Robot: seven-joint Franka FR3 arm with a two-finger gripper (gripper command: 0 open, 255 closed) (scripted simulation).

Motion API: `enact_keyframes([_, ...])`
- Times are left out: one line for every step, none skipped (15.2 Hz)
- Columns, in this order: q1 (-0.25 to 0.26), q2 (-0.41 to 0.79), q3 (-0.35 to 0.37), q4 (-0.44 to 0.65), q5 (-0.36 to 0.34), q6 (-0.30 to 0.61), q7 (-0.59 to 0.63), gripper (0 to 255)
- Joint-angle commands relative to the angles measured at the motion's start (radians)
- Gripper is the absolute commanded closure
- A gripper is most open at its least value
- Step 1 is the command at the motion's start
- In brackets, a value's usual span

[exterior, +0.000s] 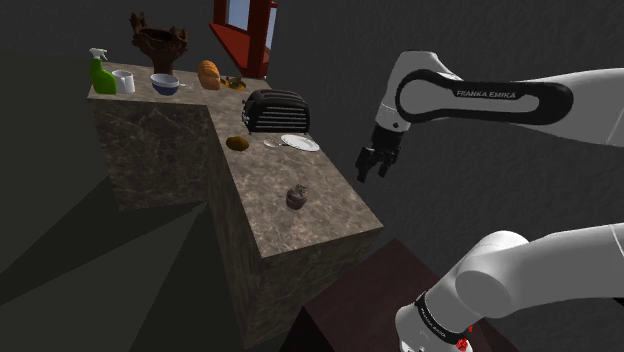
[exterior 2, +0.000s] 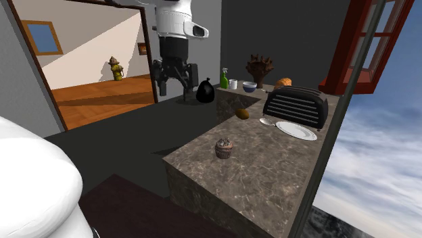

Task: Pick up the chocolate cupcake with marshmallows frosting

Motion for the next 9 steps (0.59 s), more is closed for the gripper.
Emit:
enact_keyframes([-0.005,0.074,-0.004,0.012,0.004,0.067,0.004,0])
enact_keyframes([-0.006,0.111,-0.006,0.020,0.006,0.098,0.006,0])
enact_keyframes([-0.008,0.149,-0.008,0.030,0.009,0.127,0.008,0])
enact_keyframes([-0.010,0.187,-0.011,0.041,0.012,0.155,0.009,0])
enact_keyframes([-0.012,0.226,-0.013,0.054,0.015,0.183,0.010,0])
enact_keyframes([-0.014,0.264,-0.015,0.068,0.018,0.209,0.011,0])
enact_keyframes([-0.015,0.303,-0.018,0.083,0.022,0.234,0.012,0])
enact_keyframes([-0.017,0.342,-0.020,0.099,0.025,0.258,0.012,0])
enact_keyframes([-0.018,0.381,-0.022,0.117,0.030,0.281,0.012,0])
